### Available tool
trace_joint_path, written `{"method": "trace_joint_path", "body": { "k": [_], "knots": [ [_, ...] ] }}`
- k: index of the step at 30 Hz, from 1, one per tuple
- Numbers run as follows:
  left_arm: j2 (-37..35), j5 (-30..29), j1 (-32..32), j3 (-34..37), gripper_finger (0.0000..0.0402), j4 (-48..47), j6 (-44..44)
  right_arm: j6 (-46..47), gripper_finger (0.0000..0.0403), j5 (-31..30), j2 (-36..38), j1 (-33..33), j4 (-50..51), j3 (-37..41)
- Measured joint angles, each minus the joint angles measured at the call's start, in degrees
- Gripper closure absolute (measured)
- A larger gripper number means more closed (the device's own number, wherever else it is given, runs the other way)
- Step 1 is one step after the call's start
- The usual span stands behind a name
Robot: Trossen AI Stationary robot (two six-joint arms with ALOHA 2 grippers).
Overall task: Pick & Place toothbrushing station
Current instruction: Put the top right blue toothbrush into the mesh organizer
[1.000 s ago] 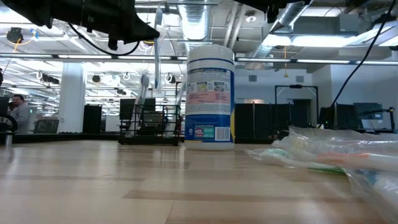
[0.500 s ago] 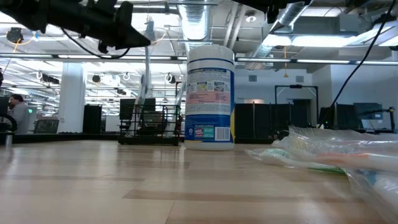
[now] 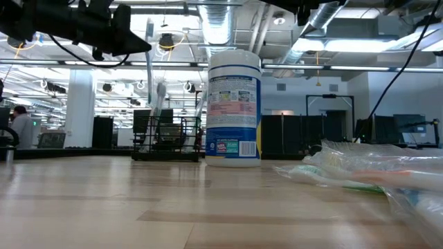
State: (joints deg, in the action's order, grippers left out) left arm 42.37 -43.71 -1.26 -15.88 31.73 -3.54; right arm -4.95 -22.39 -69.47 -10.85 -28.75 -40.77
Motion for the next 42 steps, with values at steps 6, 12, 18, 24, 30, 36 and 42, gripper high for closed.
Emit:
{"method": "trace_joint_path", "body": {
  "k": [6,12,18,24,30,36,42],
  "knots": [
    [-0.02,-2.24,0.00,0.00,0.0395,0.05,-1.15,0.00,0.0403,0.00,0.00,0.00,0.04,0.00],
    [0.22,-3.02,0.00,-0.02,0.0395,-0.10,-2.20,0.00,0.0403,0.00,0.00,-0.01,0.03,0.00],
    [0.22,-3.18,-0.03,0.11,0.0395,0.06,-2.24,0.00,0.0403,0.00,0.00,0.00,0.04,0.00],
    [0.24,-3.28,-2.18,2.91,0.0395,0.36,-0.26,-0.02,0.0403,0.00,0.00,0.00,0.04,0.00],
    [0.24,-2.90,-3.97,3.92,0.0395,0.81,-0.26,-0.02,0.0403,0.00,0.00,0.00,0.02,0.00],
    [0.23,-2.88,-4.52,5.53,0.0394,1.89,0.54,-0.04,0.0403,0.00,0.00,-0.02,0.04,0.00],
    [0.24,-2.88,-4.52,7.90,0.0393,3.99,2.53,-0.04,0.0403,0.00,0.00,-0.01,0.04,0.00]
  ]
}}
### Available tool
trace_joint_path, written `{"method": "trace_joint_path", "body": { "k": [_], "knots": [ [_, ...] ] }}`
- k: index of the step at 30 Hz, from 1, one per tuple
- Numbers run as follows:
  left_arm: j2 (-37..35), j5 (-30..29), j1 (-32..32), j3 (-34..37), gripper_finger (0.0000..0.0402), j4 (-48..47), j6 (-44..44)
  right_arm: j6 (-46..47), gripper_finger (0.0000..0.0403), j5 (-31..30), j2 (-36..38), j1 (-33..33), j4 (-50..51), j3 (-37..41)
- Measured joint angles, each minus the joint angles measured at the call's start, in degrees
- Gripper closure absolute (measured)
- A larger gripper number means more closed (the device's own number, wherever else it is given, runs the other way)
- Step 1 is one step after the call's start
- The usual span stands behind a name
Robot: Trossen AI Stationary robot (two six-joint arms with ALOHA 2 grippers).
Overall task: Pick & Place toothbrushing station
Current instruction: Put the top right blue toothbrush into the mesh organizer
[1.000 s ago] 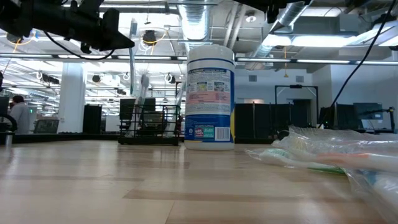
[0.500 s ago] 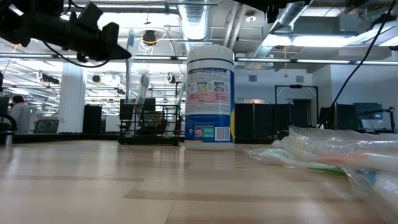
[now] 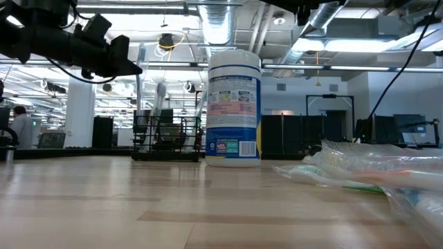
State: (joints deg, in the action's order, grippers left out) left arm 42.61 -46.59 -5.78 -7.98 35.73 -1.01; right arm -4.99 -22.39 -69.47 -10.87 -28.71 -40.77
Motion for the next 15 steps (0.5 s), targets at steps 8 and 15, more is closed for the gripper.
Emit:
{"method": "trace_joint_path", "body": {
  "k": [8,15],
  "knots": [
    [0.18,0.52,0.00,2.50,0.0392,2.60,1.72,-0.11,0.0403,0.00,0.00,0.15,0.00,0.00],
    [4.01,0.52,0.00,2.94,0.0392,5.63,2.90,-0.38,0.0403,-0.01,0.00,0.15,-0.02,0.00]
  ]
}}
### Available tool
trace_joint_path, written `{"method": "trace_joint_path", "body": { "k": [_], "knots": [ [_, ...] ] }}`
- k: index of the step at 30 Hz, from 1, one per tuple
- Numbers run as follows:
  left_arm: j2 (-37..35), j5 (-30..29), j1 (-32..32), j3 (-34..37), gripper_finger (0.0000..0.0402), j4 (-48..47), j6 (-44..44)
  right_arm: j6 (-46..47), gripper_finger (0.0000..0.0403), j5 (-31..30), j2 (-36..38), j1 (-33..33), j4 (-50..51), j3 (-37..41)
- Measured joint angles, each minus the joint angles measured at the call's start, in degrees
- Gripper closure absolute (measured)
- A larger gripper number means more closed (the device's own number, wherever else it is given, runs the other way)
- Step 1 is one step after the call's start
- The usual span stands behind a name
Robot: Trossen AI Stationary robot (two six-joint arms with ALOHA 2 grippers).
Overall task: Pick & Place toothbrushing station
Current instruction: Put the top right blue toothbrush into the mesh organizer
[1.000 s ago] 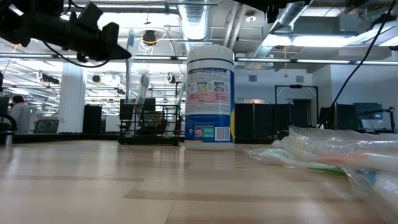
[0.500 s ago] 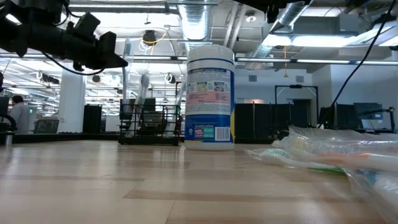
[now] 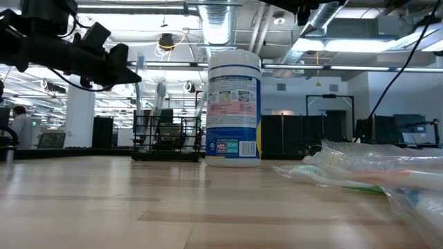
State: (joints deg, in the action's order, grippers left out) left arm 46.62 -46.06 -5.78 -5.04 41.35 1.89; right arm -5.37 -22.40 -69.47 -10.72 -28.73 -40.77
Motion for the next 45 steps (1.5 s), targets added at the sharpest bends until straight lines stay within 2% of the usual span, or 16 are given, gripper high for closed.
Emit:
{"method": "trace_joint_path", "body": {
  "k": [10,18,26,36,45],
  "knots": [
    [10.30,0.11,-1.42,0.00,0.0392,7.45,0.50,-1.11,0.0403,0.01,0.00,0.00,0.01,0.00],
    [15.36,0.11,-1.42,-0.02,0.0391,10.35,1.60,-1.14,0.0403,-0.01,0.00,-0.04,0.02,0.00],
    [16.97,-0.64,-1.49,-0.02,0.0390,10.58,1.81,-1.22,0.0403,-0.02,0.00,-0.04,0.04,0.00],
    [16.93,-0.72,-3.85,0.96,0.0355,10.62,4.79,-1.21,0.0403,0.00,0.00,-0.04,0.15,0.00],
    [16.93,-0.74,-4.11,0.96,0.0344,10.63,6.12,-1.19,0.0403,0.01,0.00,-0.04,0.22,-0.02]
  ]
}}
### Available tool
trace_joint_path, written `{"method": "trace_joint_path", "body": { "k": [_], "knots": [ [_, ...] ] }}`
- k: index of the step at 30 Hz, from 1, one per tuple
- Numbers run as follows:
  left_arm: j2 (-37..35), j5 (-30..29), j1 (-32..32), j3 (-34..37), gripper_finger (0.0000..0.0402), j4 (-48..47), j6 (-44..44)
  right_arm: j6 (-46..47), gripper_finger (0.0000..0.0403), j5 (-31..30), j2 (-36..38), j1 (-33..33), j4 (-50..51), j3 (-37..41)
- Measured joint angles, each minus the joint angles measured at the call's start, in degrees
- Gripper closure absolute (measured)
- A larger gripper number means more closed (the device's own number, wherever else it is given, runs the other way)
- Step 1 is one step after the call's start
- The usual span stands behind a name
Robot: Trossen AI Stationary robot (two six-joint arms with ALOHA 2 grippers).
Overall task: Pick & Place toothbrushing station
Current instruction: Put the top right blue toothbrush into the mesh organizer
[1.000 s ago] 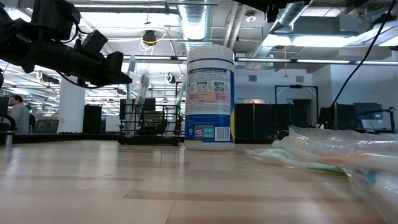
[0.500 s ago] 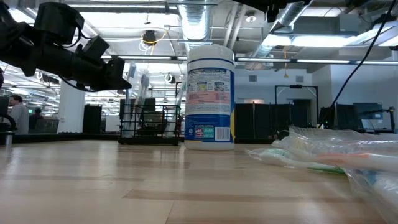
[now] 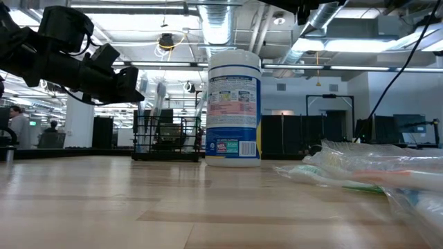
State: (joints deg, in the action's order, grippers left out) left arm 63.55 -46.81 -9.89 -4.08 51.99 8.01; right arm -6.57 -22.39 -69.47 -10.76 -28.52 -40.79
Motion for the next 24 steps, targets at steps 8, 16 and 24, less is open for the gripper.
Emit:
{"method": "trace_joint_path", "body": {
  "k": [8,16,24],
  "knots": [
    [-1.46,-0.21,0.00,0.00,0.0333,0.34,-1.88,0.00,0.0403,0.00,0.00,0.00,0.84,0.00],
    [-3.49,-0.79,0.00,0.00,0.0327,0.39,-4.76,0.05,0.0403,-0.02,0.00,0.00,1.56,0.00],
    [-3.63,-1.46,0.26,0.00,0.0327,0.04,-7.78,0.13,0.0403,-0.02,0.00,0.00,2.61,0.00]
  ]
}}
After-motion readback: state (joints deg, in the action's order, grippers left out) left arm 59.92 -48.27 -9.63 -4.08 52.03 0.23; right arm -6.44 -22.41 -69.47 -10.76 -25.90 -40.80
